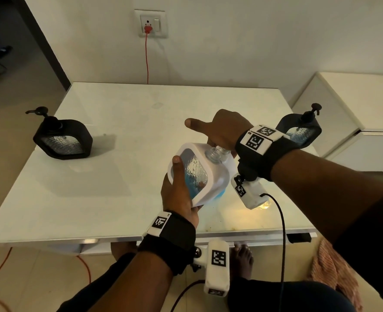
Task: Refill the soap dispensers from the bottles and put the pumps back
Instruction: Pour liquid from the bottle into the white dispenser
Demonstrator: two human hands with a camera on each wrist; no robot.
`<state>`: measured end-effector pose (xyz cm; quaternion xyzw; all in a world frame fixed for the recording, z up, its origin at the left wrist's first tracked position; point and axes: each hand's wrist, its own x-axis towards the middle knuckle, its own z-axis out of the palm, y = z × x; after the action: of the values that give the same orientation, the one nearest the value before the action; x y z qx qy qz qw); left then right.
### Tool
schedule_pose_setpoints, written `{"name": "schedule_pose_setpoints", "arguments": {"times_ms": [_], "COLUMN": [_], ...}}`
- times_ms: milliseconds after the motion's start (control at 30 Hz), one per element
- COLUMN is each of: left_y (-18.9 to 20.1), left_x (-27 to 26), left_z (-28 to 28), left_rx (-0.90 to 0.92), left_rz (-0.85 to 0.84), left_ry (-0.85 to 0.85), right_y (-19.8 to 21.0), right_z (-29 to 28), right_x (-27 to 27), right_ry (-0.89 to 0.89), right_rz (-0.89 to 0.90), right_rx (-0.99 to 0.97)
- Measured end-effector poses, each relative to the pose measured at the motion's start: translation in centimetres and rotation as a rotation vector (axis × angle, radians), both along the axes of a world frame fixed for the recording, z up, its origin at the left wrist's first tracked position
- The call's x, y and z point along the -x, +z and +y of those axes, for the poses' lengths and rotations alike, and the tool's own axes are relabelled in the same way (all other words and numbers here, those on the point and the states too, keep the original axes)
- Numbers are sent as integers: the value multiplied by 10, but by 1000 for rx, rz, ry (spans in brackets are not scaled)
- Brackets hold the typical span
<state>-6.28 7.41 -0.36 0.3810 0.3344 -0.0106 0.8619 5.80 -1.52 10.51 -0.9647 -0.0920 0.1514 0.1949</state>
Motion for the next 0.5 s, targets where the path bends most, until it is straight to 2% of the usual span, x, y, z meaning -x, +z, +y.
{"name": "schedule_pose_setpoints", "arguments": {"times_ms": [67, 267, 500], "left_y": [1, 2, 1], "left_x": [-1, 0, 0], "left_z": [1, 0, -1], "left_rx": [-4, -14, -2], "left_rz": [-7, -10, -18], "left_ry": [4, -11, 7], "right_y": [-2, 8, -5], "right_z": [1, -1, -1], "right_x": [-1, 2, -2], "right_ry": [4, -7, 19], "right_rz": [-14, 95, -56], "right_rx": [16, -82, 16]}}
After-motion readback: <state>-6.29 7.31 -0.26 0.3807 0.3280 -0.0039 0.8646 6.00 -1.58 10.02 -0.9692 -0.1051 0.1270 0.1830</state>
